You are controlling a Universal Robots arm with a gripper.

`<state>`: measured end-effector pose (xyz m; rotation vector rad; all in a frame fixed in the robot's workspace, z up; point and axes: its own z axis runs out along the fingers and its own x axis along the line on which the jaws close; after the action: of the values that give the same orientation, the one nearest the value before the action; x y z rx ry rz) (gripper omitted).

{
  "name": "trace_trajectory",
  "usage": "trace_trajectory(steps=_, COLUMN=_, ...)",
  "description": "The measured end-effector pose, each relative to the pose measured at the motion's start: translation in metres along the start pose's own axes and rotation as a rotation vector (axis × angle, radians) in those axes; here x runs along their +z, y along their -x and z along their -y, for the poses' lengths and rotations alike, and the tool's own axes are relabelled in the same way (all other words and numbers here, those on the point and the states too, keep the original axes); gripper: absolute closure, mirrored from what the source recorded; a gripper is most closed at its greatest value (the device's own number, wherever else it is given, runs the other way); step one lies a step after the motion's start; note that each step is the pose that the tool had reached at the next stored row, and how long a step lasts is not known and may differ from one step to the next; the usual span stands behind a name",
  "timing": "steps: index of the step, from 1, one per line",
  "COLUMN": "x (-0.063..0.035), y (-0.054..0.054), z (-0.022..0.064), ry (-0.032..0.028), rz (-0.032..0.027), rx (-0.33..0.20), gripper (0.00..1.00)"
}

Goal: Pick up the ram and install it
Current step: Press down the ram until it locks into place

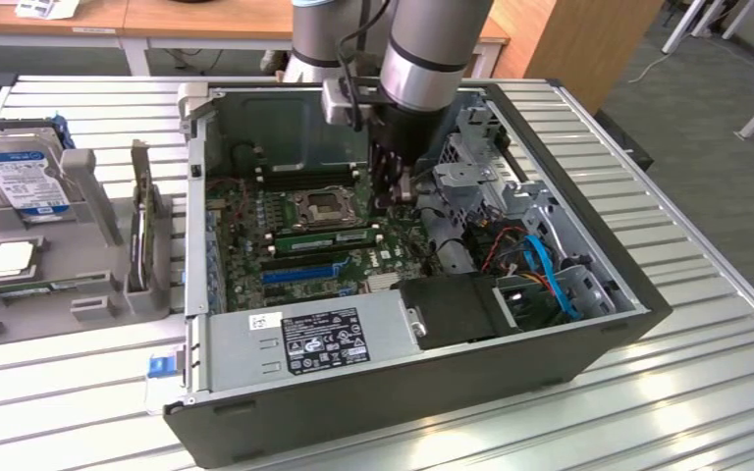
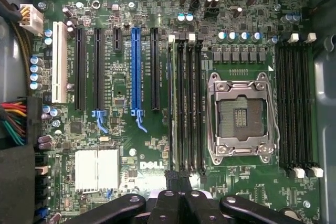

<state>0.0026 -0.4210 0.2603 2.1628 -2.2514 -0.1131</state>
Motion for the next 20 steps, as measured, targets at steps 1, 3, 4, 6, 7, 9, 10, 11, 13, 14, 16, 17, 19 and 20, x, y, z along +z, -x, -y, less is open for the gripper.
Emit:
trace_trajectory(steps=1, x=0.0006, y=0.0, z=0.0, ry=0.0, rz=-0.0001, rx=0.0, gripper=0.9)
trace_trajectory(steps=3, x=0.0024, y=-0.0001, z=0.0001, ry=0.0, rz=0.0, rx=0.0, gripper=0.9)
trace_trajectory(steps=4, x=0.0033, y=-0.0001, z=0.0002, ry=0.0, rz=-0.0001, rx=0.0, gripper=0.9)
trace_trajectory(steps=6, x=0.0054, y=-0.0002, z=0.0003, ry=0.0, rz=0.0, rx=0.0, gripper=0.9)
trace_trajectory(steps=7, x=0.0062, y=-0.0002, z=0.0004, ry=0.0, rz=0.0, rx=0.0, gripper=0.9)
trace_trajectory(steps=9, x=0.0075, y=-0.0003, z=0.0005, ry=0.0, rz=0.0, rx=0.0, gripper=0.9)
trace_trajectory(steps=10, x=0.0076, y=-0.0003, z=0.0005, ry=0.0, rz=-0.0002, rx=0.0, gripper=0.9)
trace_trajectory(steps=11, x=0.0076, y=-0.0003, z=0.0005, ry=0.0001, rz=-0.0002, rx=0.0, gripper=0.9)
trace_trajectory(steps=13, x=0.0076, y=-0.0003, z=0.0005, ry=0.0, rz=-0.0002, rx=0.0, gripper=0.9)
trace_trajectory(steps=14, x=0.0076, y=-0.0003, z=0.0007, ry=0.0001, rz=-0.0002, rx=0.0, gripper=0.9)
trace_trajectory(steps=16, x=0.0076, y=-0.0002, z=0.0032, ry=0.0, rz=0.0001, rx=0.0, gripper=0.9)
trace_trajectory(steps=17, x=0.0075, y=-0.0001, z=0.0045, ry=0.0, rz=0.0001, rx=0.0, gripper=0.9)
trace_trajectory(steps=19, x=0.0074, y=-0.0001, z=0.0056, ry=0.0, rz=0.0001, rx=0.0, gripper=0.9)
trace_trajectory(steps=20, x=0.0074, y=-0.0001, z=0.0056, ry=0.0, rz=0.0, rx=0.0, gripper=0.9)
